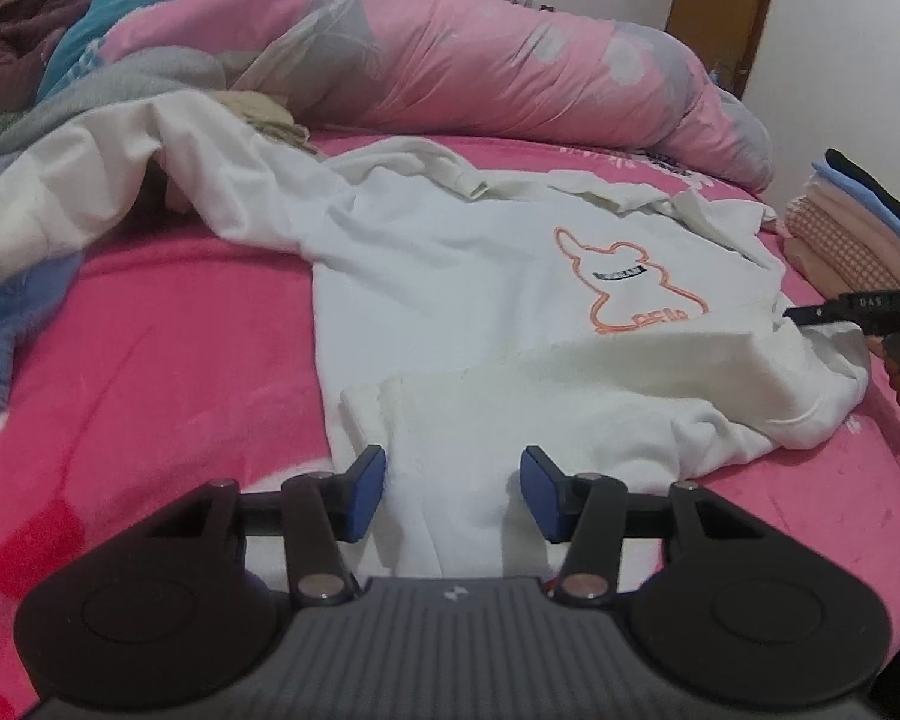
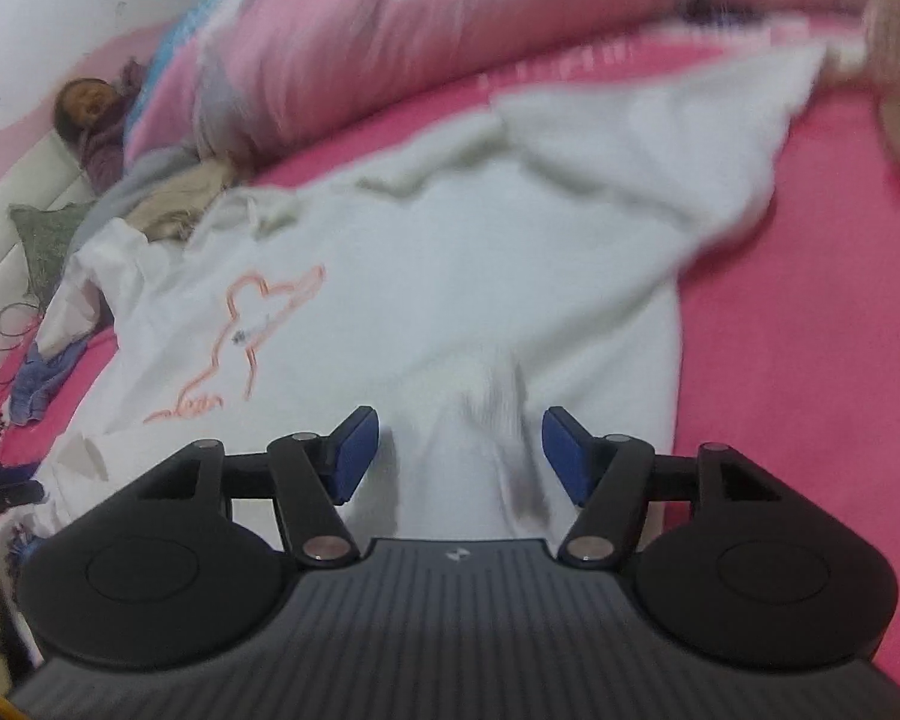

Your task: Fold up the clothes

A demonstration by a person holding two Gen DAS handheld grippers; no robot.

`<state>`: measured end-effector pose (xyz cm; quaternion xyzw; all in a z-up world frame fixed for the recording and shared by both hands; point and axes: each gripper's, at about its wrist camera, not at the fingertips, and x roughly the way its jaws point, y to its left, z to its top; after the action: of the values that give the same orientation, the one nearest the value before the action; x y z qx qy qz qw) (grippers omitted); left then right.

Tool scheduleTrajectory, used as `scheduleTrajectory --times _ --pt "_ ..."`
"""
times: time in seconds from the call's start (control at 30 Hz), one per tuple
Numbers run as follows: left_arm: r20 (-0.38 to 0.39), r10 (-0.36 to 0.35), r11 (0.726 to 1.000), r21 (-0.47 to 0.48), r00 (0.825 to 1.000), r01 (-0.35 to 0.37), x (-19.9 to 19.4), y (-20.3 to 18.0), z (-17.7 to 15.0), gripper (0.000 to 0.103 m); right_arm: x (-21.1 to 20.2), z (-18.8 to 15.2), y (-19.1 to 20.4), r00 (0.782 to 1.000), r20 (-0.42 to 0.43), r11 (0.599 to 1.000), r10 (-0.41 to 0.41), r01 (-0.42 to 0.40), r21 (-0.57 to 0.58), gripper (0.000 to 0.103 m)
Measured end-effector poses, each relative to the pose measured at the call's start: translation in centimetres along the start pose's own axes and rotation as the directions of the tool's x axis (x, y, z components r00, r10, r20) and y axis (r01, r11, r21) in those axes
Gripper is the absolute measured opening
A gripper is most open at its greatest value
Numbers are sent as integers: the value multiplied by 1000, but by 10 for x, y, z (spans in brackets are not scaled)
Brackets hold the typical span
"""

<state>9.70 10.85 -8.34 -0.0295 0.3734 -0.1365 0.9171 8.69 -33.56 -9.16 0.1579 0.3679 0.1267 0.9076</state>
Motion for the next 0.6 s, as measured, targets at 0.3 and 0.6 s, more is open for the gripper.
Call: scheduleTrajectory --times 0.3,0.6 --pt "44 26 999 -42 999 -24 2 11 1 11 -64 -8 31 967 254 994 -6 34 -103 5" --pt "397 -25 999 -31 918 41 -82 14 11 10 -151 -18 53 861 509 994 13 43 -100 5"
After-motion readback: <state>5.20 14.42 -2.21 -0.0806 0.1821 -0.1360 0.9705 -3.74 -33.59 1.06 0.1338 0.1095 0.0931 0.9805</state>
